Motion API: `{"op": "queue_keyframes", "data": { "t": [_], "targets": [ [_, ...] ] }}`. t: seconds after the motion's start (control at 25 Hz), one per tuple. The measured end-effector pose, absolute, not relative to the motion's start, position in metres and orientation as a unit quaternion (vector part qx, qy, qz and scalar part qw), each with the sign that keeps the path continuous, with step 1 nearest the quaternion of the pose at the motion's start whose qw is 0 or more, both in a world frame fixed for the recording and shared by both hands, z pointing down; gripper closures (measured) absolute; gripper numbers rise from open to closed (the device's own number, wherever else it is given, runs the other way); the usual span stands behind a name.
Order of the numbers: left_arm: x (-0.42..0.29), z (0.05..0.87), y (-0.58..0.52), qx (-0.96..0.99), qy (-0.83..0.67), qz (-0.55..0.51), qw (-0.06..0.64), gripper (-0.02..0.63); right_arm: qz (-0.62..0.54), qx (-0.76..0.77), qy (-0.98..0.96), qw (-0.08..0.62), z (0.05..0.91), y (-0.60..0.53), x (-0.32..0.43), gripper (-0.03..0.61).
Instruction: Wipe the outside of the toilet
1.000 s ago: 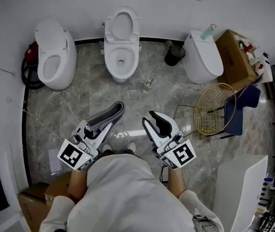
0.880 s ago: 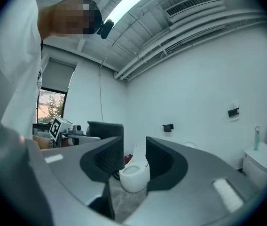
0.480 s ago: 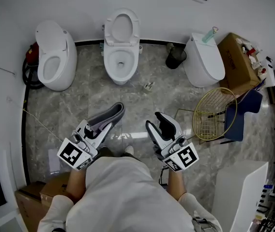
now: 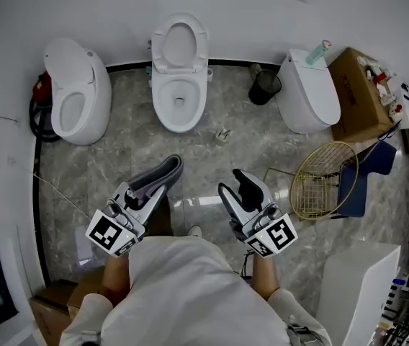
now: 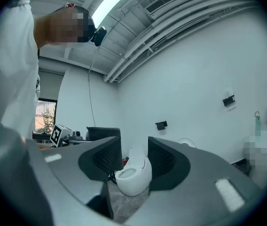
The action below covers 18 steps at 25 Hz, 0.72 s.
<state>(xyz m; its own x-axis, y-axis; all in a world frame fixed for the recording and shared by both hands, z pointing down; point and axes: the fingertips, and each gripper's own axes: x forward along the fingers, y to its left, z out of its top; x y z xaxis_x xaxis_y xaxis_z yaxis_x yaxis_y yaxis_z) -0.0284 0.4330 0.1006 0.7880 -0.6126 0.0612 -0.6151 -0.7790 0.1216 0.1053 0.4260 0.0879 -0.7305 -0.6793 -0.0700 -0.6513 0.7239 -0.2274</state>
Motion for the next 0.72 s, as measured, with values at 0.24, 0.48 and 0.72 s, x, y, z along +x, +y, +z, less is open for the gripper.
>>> {"op": "queue_keyframes", "data": {
  "t": [0.24, 0.48, 0.72],
  "targets": [
    [-0.078, 0.109, 0.324, 0.949, -0.303, 0.000, 0.081, 0.568, -0.099, -0.367, 0.923, 0.052, 0.093, 0.321, 0.047, 0.384],
    [-0.124, 0.093, 0.232, 0.959, -0.271, -0.014, 0.084, 0.568, -0.106, -0.345, 0.932, 0.040, 0.081, 0.238, -0.013, 0.307],
    [-0.114, 0.079, 0.193, 0.969, -0.230, -0.027, 0.088, 0.568, -0.117, -0.258, 0.958, 0.040, 0.073, 0.194, -0.045, 0.248]
  ]
}}
